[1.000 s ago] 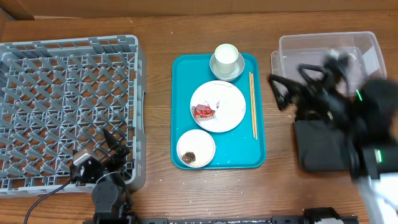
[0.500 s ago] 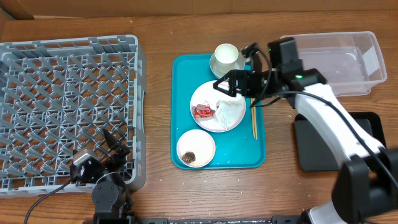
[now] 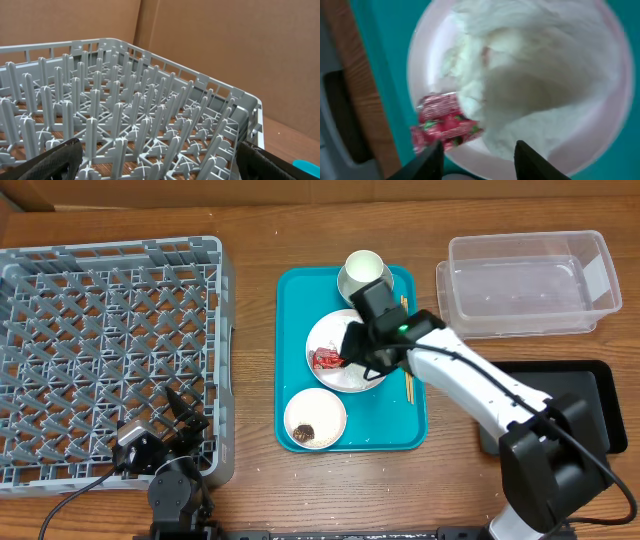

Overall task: Sort waste into correct bins and load items into the dishwasher
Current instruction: 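Move the right gripper over the white plate and grasp the tissue, then lift the tissue and carry it to the clear plastic bin, then release the tissue into the bin and return over the plate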

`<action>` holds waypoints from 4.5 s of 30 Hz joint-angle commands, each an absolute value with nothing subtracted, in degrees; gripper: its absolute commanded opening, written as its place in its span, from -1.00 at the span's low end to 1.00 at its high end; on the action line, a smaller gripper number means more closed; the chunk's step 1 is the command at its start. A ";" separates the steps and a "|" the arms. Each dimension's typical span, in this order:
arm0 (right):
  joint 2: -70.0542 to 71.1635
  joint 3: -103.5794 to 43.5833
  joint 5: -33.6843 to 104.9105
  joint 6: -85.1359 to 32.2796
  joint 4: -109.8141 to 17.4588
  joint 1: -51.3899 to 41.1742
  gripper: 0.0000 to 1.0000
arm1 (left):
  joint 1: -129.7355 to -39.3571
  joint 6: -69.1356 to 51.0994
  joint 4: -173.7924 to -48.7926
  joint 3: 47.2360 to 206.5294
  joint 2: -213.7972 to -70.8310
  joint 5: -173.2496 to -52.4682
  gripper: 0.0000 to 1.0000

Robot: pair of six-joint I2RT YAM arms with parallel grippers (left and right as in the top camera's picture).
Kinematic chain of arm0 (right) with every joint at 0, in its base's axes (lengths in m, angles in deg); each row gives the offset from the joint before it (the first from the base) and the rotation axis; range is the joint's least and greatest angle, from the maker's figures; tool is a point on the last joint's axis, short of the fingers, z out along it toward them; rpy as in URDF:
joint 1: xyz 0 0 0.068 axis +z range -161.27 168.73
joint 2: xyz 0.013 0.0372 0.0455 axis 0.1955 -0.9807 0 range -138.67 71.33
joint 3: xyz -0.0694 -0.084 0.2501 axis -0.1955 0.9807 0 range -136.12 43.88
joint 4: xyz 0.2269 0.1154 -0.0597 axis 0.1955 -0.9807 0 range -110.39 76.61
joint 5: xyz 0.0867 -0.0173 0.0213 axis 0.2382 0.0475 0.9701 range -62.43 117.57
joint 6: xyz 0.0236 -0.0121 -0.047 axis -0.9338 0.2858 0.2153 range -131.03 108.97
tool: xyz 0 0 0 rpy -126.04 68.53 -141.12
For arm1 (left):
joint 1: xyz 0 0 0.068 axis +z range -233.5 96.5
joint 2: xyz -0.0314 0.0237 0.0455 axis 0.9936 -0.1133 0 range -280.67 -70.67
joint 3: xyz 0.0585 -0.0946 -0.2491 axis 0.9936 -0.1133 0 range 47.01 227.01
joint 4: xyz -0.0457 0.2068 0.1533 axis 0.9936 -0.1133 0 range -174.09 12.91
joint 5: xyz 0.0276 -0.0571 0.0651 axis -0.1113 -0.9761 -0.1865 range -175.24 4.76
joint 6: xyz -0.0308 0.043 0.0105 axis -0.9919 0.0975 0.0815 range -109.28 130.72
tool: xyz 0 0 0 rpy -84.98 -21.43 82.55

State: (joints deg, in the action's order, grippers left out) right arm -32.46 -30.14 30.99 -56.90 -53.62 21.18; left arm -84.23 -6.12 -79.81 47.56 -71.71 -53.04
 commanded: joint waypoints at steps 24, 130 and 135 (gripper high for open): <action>-37.57 -30.97 21.20 -65.29 -52.77 24.19 -0.62 | -84.27 -7.08 -79.83 47.32 -71.77 -52.21 0.99; -44.94 -33.18 23.84 -32.00 -41.12 17.22 -0.40 | -84.27 -7.08 -79.83 47.32 -71.77 -52.21 1.00; -44.59 -38.64 24.28 -33.66 -46.52 17.22 -0.93 | -84.27 -7.08 -79.83 47.32 -71.77 -52.21 1.00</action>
State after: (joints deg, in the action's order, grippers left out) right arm -45.20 -33.81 24.32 -32.50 -44.31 17.26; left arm -84.23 -6.12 -79.81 47.56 -71.71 -53.04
